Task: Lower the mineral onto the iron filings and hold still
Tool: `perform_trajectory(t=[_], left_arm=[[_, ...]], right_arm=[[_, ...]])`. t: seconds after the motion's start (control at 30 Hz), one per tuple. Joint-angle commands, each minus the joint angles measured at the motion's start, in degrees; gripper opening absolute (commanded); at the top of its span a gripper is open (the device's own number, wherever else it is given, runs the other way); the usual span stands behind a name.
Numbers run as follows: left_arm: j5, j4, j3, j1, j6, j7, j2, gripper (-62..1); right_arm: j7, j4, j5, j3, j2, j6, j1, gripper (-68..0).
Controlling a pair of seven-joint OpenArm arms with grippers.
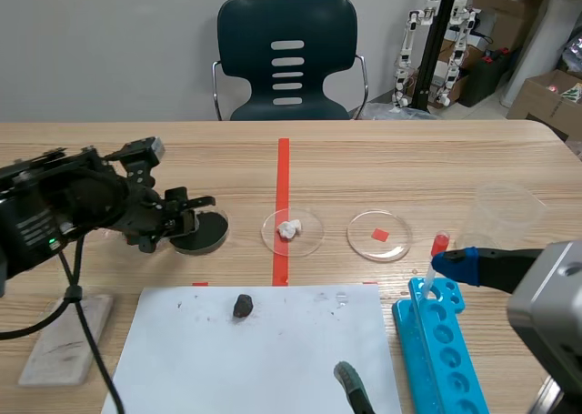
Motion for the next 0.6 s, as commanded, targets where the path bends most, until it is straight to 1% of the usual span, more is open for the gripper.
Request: perform_trajectory(t=[0.0,0.07,0.1,0.2,0.27,0.3,0.37,0.4,0.5,0.57], left_arm=[[-1.31,6.16,-0.39,2.19,-2.82,-1.79,-2.51,-50.9],[-1.66,13.18,-0.39,6.36,-5.9,-3.63,-5.25,-50.9],[-1.64,17.2,-0.35,8.79,-6.71,-4.79,-6.64,-50.9],[-1.6,31.3,-0.35,17.7,-6.78,-9.84,-11.82,-50.9],[-1.18,41.24,-0.35,24.72,-6.73,-15.5,-15.87,-50.9],[-0.17,46.1,-0.35,28.46,-6.73,-19.06,-17.88,-50.9],[3.54,55.21,-0.35,36.33,-6.75,-26.88,-21.73,-50.9],[6.23,59.14,-0.35,40.19,-6.86,-30.58,-23.41,-50.9],[15.67,67.54,-0.42,51.19,-6.91,-40.85,-26.95,-50.9],[22.25,70.62,-0.79,58.01,-6.88,-46.66,-27.65,-50.9]], right_arm=[[0.85,1.16,0.39,0.37,-0.15,0.0,0.04,0.4],[0.85,1.16,0.39,0.37,-0.15,0.0,0.04,0.4],[0.85,1.16,0.39,0.37,-0.15,0.0,0.04,0.4],[0.85,1.16,0.39,0.37,-0.15,0.0,0.04,0.4],[0.85,1.16,0.39,0.37,-0.15,0.0,0.04,0.4],[0.85,1.16,0.39,0.37,-0.15,0.0,0.04,0.4],[0.85,1.16,0.39,0.37,-0.15,0.0,0.04,0.4],[0.85,1.16,0.39,0.37,-0.15,0.0,0.04,0.4],[0.85,1.16,0.39,0.37,-0.15,0.0,0.04,0.4],[0.85,1.16,0.39,0.37,-0.15,0.0,0.04,0.4]])
